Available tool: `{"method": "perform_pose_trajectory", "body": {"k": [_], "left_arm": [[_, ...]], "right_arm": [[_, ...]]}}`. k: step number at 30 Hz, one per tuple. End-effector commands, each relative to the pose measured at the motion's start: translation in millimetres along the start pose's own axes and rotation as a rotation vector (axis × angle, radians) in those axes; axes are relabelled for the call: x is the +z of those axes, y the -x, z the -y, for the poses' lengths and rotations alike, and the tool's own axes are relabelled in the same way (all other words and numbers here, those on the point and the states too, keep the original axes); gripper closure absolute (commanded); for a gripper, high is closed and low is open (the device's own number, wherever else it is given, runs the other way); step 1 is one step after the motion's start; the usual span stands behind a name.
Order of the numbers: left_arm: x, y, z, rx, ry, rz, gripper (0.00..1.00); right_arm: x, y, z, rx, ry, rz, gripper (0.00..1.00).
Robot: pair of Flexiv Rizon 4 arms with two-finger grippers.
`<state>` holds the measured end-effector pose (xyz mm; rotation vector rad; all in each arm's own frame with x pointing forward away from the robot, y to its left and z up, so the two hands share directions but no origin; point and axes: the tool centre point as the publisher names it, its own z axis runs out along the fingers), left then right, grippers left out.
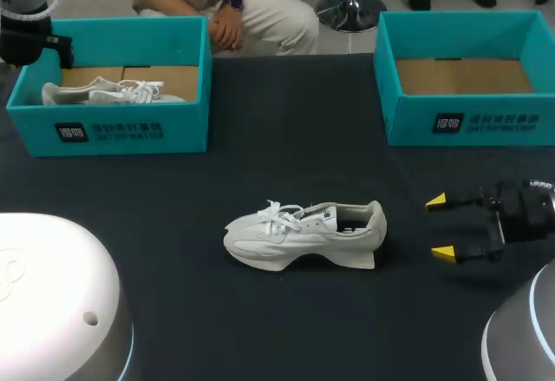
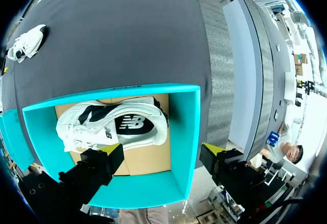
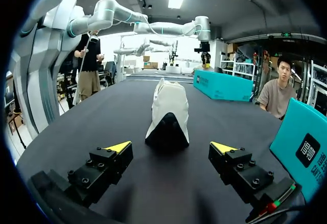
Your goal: Take the shoe out of the shoebox, open the shoe tongue, remove and reinsert the insole, then place the shoe into the shoebox
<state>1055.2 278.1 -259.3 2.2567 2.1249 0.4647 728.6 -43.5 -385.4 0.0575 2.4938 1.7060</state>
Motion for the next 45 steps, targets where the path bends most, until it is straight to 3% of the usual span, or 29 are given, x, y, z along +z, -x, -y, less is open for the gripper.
{"method": "perform_pose_trajectory", "body": {"k": [1, 21, 45], "left_arm": [[0, -0.3, 0, 0.001, 0.001, 0.000, 0.00], [0, -0.3, 0, 0.001, 0.001, 0.000, 0.00], [0, -0.3, 0, 0.001, 0.001, 0.000, 0.00]], "right_arm": [[0, 3.9, 3.9, 0.000, 0.005, -0.011, 0.00], [2, 2.5, 5.5, 0.044, 0.002, 0.038, 0.00], [62, -3.5, -8.5, 0.062, -0.007, 0.058, 0.00]]}}
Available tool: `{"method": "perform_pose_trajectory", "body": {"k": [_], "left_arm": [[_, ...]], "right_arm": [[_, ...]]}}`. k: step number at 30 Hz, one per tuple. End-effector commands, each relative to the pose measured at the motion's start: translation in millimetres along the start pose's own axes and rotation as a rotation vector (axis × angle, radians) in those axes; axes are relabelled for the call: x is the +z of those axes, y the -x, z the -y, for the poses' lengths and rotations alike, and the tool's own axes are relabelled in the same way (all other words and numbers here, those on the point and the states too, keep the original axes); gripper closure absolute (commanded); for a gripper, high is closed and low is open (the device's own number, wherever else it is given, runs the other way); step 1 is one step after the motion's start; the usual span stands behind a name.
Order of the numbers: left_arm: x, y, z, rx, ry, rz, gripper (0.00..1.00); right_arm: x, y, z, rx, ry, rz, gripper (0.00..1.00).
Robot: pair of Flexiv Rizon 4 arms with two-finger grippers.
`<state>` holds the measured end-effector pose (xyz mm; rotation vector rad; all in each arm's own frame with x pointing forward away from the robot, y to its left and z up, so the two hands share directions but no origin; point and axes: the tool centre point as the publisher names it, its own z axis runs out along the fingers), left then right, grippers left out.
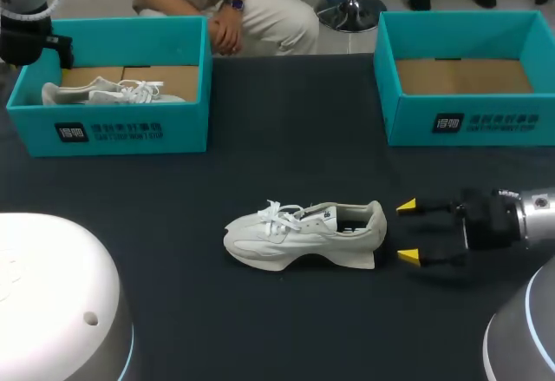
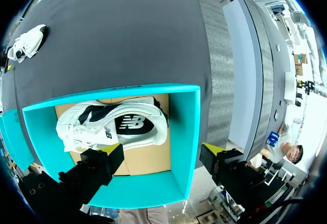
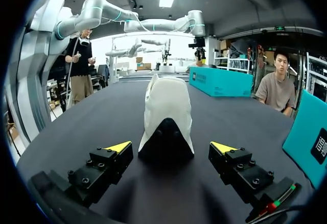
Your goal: Take the shoe out of the shoebox, open the shoe tongue, remove and reinsert the insole, then place the shoe into the shoebox
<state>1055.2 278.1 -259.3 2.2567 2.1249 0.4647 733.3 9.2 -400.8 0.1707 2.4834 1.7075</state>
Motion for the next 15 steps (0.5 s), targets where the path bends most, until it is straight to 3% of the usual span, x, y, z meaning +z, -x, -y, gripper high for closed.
{"method": "perform_pose_trajectory", "body": {"k": [1, 15], "left_arm": [[0, -0.3, 0, 0.001, 0.001, 0.000, 0.00], [0, -0.3, 0, 0.001, 0.001, 0.000, 0.00]], "right_arm": [[9, -2.8, -4.8, 0.003, -0.008, 0.014, 0.00], [32, -3.5, -0.2, 0.031, 0.010, 0.001, 0.00]]}}
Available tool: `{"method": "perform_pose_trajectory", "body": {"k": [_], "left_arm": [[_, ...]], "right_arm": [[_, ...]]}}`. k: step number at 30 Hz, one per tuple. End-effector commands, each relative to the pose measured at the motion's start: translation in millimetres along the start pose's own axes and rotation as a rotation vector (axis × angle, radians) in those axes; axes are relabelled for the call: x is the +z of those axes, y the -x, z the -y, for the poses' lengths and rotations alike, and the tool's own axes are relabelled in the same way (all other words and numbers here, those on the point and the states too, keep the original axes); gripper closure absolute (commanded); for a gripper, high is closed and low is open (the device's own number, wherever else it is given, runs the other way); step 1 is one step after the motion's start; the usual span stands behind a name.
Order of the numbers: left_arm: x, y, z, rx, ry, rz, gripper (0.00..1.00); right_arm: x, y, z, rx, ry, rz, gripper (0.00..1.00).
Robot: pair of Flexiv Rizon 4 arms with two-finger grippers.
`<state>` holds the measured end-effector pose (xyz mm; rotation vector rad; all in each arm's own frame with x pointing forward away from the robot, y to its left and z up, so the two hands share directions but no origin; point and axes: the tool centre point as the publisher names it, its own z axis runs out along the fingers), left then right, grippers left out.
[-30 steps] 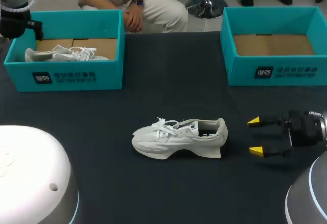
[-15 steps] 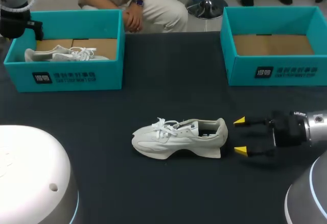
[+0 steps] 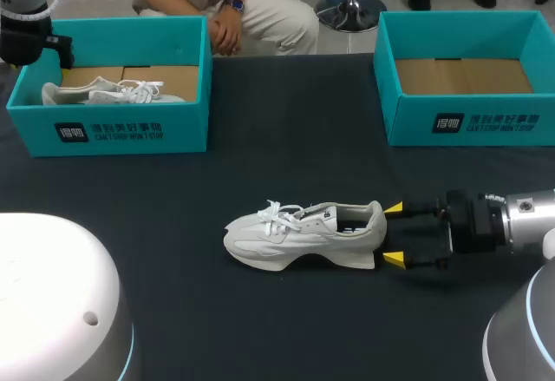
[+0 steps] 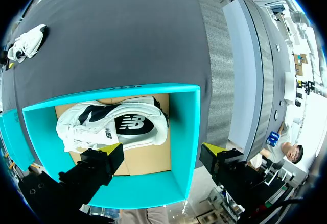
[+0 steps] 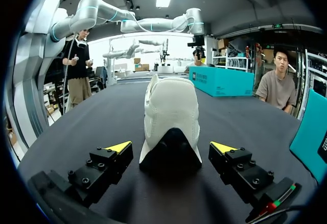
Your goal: Take the shoe out of the shoebox, open the shoe tongue, remove and reinsert the insole, then place the shoe into the shoebox
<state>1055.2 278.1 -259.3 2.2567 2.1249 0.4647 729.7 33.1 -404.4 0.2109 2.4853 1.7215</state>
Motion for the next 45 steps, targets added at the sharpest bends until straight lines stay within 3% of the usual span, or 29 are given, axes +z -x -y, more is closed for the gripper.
{"method": "perform_pose_trajectory", "body": {"k": [1, 16, 45], "left_arm": [[0, -0.3, 0, 0.001, 0.001, 0.000, 0.00], [0, -0.3, 0, 0.001, 0.001, 0.000, 0.00], [0, -0.3, 0, 0.001, 0.001, 0.000, 0.00]], "right_arm": [[12, 4.6, 5.3, 0.007, -0.008, -0.010, 0.00], [34, 7.0, 6.6, 0.026, 0.006, -0.029, 0.00], [51, 2.4, 14.4, 0.063, 0.041, -0.057, 0.00]]}}
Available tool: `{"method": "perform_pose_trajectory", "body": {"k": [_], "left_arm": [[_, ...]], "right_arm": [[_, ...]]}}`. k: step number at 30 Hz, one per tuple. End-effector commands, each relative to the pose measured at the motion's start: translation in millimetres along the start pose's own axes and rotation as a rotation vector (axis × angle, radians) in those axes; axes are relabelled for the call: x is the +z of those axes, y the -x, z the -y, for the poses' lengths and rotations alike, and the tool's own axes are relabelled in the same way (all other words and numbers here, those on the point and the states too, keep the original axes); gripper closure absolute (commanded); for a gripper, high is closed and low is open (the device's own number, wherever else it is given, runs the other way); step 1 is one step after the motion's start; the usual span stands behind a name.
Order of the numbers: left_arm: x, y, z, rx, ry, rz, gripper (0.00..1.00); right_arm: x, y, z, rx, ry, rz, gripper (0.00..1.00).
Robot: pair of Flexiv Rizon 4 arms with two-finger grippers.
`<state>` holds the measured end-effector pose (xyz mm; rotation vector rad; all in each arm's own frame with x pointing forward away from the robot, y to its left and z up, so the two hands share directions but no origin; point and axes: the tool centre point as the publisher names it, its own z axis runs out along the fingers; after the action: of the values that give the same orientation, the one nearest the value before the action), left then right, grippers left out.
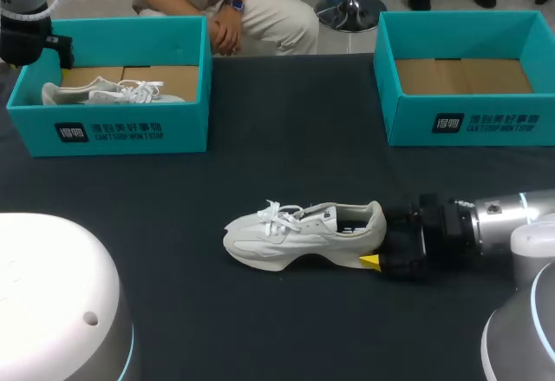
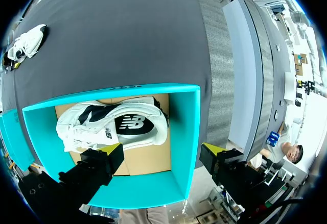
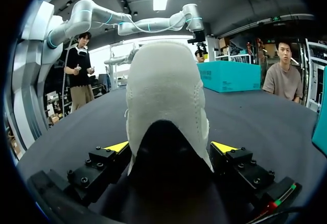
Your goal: Take the shoe out of the shoebox, open the shoe tongue, remove and reinsert the insole, then place the shoe into the shoebox
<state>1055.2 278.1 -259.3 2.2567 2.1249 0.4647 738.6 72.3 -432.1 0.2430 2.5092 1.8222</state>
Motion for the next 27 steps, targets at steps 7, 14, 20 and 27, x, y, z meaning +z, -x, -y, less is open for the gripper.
{"method": "perform_pose_trajectory", "body": {"k": [7, 14, 20, 27], "left_arm": [[0.0, -0.3, 0.4, 0.001, 0.001, 0.000, 0.00], [0.0, -0.3, 0.4, 0.001, 0.001, 0.000, 0.00], [0.0, -0.3, 0.4, 0.001, 0.001, 0.000, 0.00], [0.0, -0.3, 0.4, 0.001, 0.001, 0.000, 0.00]], "right_arm": [[4.9, -1.2, 5.3, -0.002, 0.016, 0.003, 1.00], [4.9, -4.0, 7.0, 0.007, 0.039, 0.014, 1.00], [4.2, -4.6, 6.3, 0.008, 0.038, 0.015, 1.00], [4.2, -4.6, 6.3, 0.008, 0.038, 0.015, 1.00]]}}
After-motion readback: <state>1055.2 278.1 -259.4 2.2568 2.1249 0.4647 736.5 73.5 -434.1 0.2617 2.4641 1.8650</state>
